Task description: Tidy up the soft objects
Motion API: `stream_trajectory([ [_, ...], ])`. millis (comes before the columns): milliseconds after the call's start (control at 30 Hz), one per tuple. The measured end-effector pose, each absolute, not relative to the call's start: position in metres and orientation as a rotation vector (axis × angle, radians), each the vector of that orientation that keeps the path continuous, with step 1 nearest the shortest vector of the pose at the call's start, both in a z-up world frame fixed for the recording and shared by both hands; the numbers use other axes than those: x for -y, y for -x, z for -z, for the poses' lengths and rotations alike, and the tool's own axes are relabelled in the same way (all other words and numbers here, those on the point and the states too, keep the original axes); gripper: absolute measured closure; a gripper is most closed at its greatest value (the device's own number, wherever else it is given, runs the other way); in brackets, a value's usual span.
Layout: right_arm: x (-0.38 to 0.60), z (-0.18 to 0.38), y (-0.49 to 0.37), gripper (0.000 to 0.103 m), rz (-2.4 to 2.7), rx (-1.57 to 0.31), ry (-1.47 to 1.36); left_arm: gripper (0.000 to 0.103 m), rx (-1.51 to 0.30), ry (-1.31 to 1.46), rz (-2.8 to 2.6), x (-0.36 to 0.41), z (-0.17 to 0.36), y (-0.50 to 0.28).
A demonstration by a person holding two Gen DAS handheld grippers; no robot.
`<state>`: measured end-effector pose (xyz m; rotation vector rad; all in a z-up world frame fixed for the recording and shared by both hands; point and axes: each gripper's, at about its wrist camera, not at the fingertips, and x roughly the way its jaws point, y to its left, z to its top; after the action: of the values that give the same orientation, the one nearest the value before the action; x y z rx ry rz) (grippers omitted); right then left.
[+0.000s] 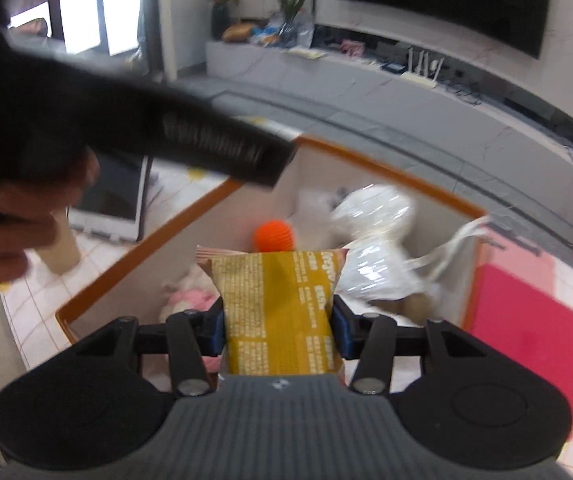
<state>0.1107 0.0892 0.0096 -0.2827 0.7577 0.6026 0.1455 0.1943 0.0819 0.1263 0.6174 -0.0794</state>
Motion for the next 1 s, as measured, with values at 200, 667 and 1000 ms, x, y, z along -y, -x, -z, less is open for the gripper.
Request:
stream_trajectory([
  [200,-0.092,-0.012,-0.103,0.021,-0.552,-0.678,0.321,0.016,-0.598,-0.099,0.04,-0.2,-0.093,-0.13],
  [667,0.034,-0.097,0.031,0.003,-0.414,-0.326,0.203,0.012,-0.386,-0.077,0.082,-0.12,-0.138,-0.02],
  [1000,0.099,-0.086,0.106,0.003,-0.268,-0.291,0.055,0.007,-0.343,-0.022,0.124,-0.057,-0.112,0.039],
])
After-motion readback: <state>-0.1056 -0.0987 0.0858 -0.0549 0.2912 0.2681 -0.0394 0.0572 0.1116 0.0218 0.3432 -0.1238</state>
